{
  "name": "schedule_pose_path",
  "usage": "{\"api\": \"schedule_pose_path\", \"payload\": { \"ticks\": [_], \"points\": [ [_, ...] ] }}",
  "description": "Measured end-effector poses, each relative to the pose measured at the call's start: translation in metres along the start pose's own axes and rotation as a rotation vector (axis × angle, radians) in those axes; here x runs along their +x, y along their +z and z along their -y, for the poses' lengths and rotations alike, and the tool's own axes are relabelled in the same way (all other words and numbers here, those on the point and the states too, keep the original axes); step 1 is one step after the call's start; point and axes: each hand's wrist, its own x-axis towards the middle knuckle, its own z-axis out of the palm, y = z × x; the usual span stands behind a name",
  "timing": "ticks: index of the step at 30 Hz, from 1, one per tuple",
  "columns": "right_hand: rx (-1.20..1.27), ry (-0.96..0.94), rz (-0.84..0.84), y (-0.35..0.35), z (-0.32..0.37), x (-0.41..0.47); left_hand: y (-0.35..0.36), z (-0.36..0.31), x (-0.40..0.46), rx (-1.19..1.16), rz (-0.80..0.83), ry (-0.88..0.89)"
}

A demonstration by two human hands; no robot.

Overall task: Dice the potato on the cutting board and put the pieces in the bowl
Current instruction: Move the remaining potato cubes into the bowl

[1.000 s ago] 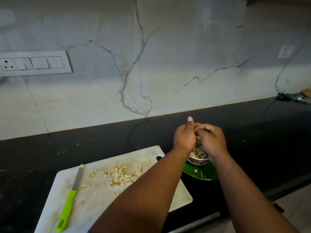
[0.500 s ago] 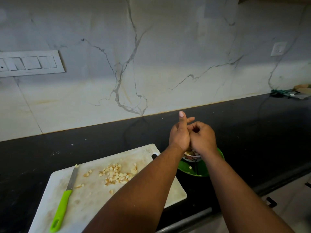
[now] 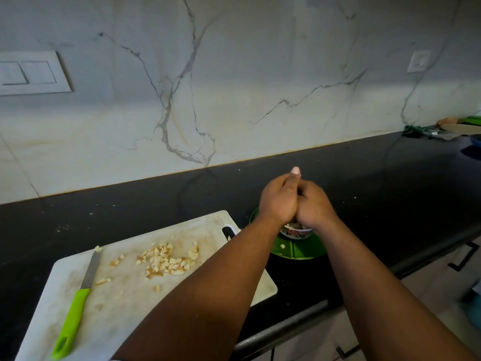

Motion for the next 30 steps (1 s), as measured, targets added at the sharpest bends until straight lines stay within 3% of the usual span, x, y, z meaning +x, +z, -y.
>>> {"api": "schedule_pose_path", "payload": {
  "ticks": [3, 9, 12, 21, 26, 30],
  "points": [
    [-0.056, 0.040, 0.013, -0.001, 0.000, -0.001, 0.004, -0.002, 0.004, 0.103, 0.000, 0.022],
    [-0.105, 0.008, 0.084, 0.014, 0.012, -0.003, -0.011, 0.010, 0.002, 0.081, -0.105, 0.013],
    [-0.070, 0.015, 0.066, 0.018, 0.016, -0.009, -0.015, 0.006, -0.004, 0.068, -0.080, 0.007],
    [0.449, 0.137, -0.256, 0.006, 0.029, -0.023, -0.023, -0.013, -0.013, -0.159, 0.014, -0.054],
    [0.666, 0.318, -0.256, -0.001, 0.027, -0.017, -0.030, -0.008, -0.019, -0.326, -0.042, -0.059],
    [0.458, 0.235, -0.156, 0.003, 0.030, -0.018, -0.025, -0.006, -0.017, -0.300, -0.149, -0.038]
  ]
}}
